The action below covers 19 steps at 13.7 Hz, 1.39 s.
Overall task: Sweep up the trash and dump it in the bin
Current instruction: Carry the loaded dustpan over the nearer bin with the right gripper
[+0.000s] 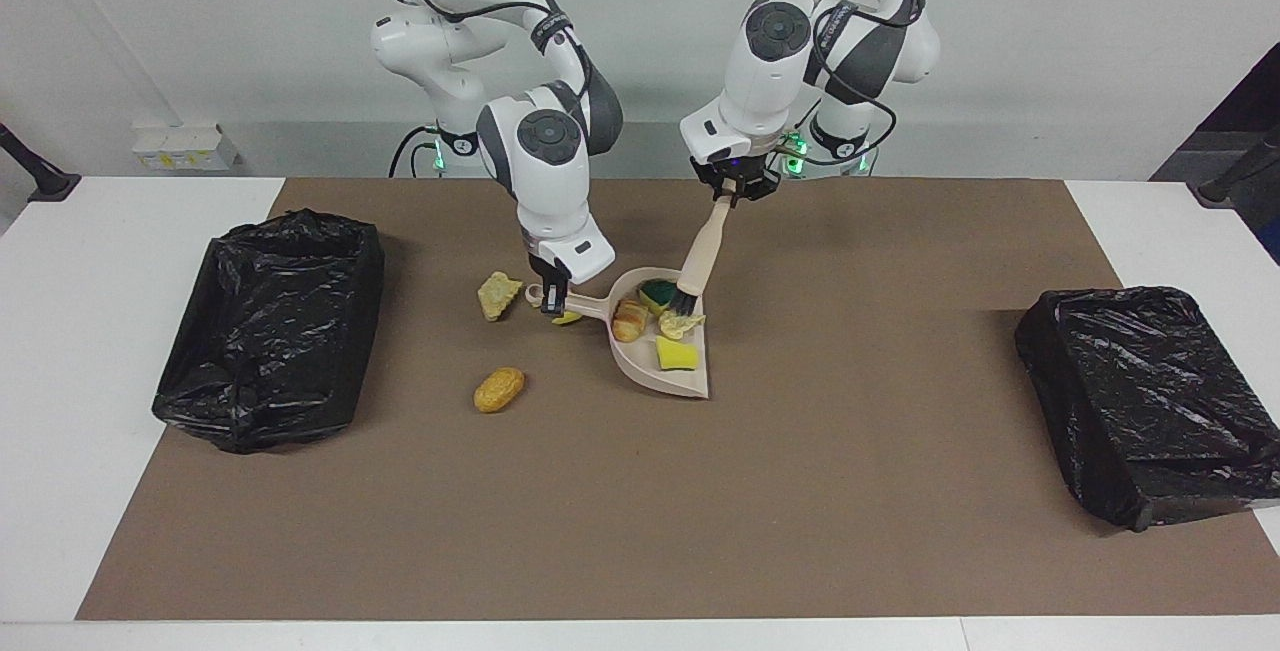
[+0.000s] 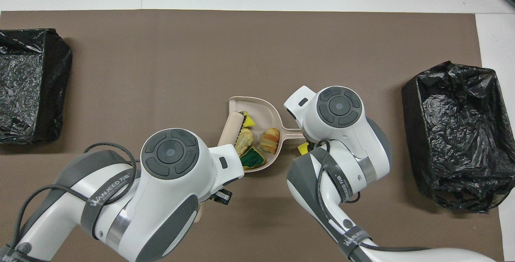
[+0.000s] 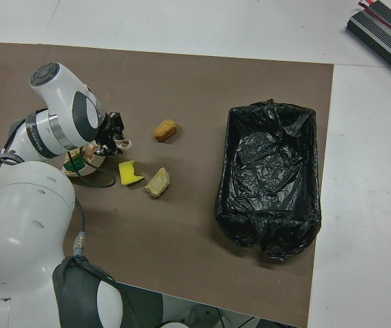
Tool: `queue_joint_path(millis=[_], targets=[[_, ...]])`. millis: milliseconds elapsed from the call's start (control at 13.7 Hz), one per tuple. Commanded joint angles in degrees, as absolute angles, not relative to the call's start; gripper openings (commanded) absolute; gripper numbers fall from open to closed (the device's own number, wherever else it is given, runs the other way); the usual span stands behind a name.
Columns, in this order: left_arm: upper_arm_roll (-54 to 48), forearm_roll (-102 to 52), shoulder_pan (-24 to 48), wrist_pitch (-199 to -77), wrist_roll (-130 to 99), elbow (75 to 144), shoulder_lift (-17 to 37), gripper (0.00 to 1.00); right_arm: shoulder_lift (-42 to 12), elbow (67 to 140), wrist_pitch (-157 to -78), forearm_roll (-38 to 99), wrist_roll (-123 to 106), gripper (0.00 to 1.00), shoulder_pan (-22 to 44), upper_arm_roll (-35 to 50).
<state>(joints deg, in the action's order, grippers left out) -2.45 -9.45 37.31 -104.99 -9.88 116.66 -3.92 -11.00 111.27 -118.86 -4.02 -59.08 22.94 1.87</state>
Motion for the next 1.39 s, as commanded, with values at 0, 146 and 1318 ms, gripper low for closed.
queue_joint_path(millis=[0,146,1318], targets=[[-2.0,-10.2,39.4,-105.7,-12.0,117.2,-4.0,0.00,-10.2,112.1,-119.4,-3.6,-58.9,0.00,21.9,2.4],[-1.5,-9.8,38.7,-101.2,-11.9,117.0,-5.3,0.00,-9.9,111.9,-119.5,-3.3,-59.4,0.00,20.2,2.5],[-2.3,-9.6,40.8,-109.2,-36.9,130.2,-7.1,0.00,-1.6,99.2,-97.2,5.7,-93.4,0.00,-11.2,1.6]])
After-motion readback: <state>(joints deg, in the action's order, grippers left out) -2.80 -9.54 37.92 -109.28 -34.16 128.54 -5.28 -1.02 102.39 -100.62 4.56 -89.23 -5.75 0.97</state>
